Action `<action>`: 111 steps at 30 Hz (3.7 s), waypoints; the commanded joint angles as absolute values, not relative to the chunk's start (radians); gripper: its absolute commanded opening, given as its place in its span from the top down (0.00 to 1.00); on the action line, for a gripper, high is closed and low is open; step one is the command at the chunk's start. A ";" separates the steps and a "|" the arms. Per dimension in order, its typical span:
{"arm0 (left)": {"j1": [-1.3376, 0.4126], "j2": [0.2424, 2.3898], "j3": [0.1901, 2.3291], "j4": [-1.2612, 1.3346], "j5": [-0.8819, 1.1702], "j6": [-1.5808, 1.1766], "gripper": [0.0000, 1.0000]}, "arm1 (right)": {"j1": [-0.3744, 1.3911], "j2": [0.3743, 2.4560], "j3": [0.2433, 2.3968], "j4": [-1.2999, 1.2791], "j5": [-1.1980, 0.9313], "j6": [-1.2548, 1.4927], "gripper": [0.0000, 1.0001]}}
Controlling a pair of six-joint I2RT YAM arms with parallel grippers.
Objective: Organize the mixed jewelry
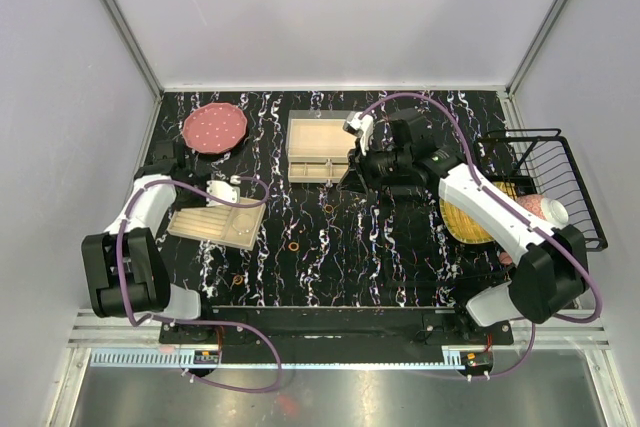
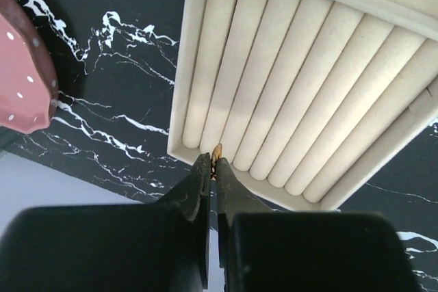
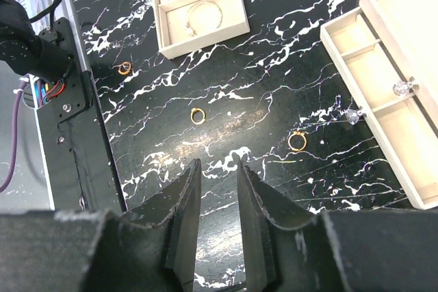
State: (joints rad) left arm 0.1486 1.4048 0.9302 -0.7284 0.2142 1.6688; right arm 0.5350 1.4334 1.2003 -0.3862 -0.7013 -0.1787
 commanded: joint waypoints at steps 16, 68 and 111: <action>0.181 1.512 0.910 -0.607 0.259 1.784 1.00 | 0.525 1.470 1.218 -0.354 -0.716 -0.186 0.67; 0.204 1.490 0.870 -0.584 0.268 1.727 0.76 | 0.515 1.490 1.220 -0.356 -0.710 -0.175 0.67; -0.521 1.262 0.930 -0.718 0.428 0.819 0.61 | 0.425 1.525 1.250 -0.379 -0.408 -0.132 0.66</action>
State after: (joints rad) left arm -0.4488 1.1675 0.9241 -0.8310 0.4885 0.9600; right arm 0.4786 1.4960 1.2045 -0.3904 -0.5228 -0.1631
